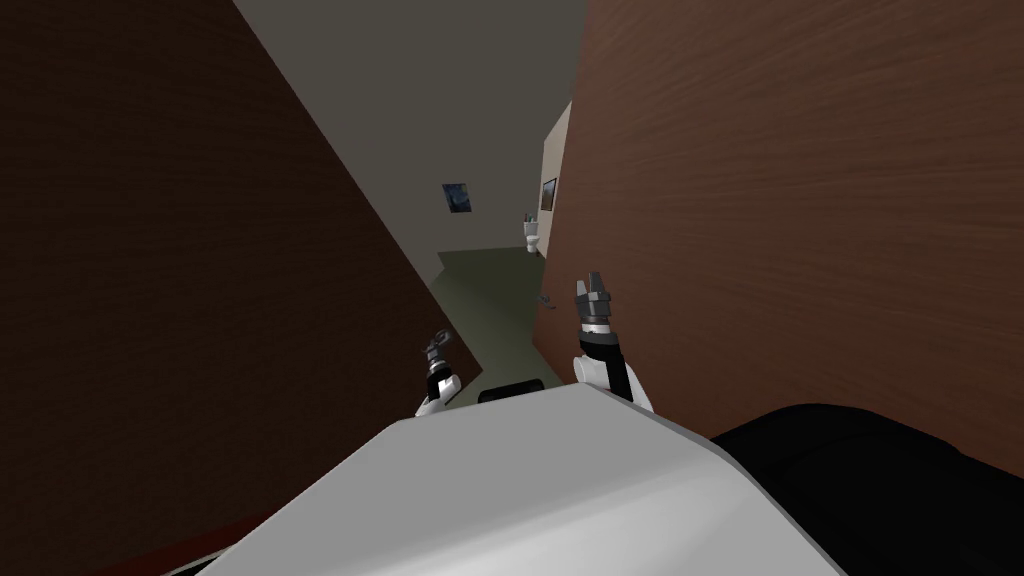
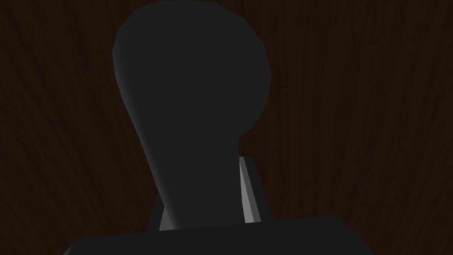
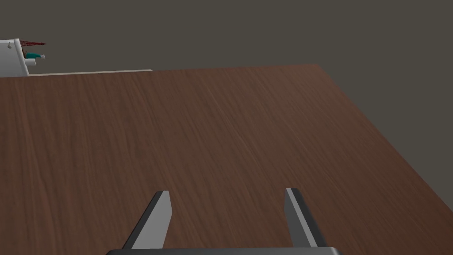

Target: Push the door open

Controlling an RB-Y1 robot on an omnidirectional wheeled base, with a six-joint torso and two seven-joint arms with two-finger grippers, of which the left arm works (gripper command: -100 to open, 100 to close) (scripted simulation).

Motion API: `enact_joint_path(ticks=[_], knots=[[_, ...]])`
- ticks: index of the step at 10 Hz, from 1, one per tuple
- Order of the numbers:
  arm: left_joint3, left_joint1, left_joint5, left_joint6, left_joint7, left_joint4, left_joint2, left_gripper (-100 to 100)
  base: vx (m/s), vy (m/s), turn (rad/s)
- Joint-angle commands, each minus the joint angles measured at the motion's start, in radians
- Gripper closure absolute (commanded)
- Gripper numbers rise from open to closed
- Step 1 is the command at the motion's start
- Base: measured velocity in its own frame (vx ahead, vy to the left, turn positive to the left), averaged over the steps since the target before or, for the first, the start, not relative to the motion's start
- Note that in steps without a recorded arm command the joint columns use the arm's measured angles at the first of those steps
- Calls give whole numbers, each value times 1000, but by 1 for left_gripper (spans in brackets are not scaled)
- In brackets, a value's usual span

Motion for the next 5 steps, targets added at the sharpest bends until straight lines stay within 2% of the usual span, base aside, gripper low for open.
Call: enact_joint_path(ticks=[1,2,4,5], knots=[[11,19,5,18,-10,-50,7,100,20,23,-1],[26,22,32,13,-29,-63,14,100,74,41,-48],[26,22,32,13,-29,-63,14,100,90,24,14],[42,25,61,6,-49,-70,18,100,112,19,1]])
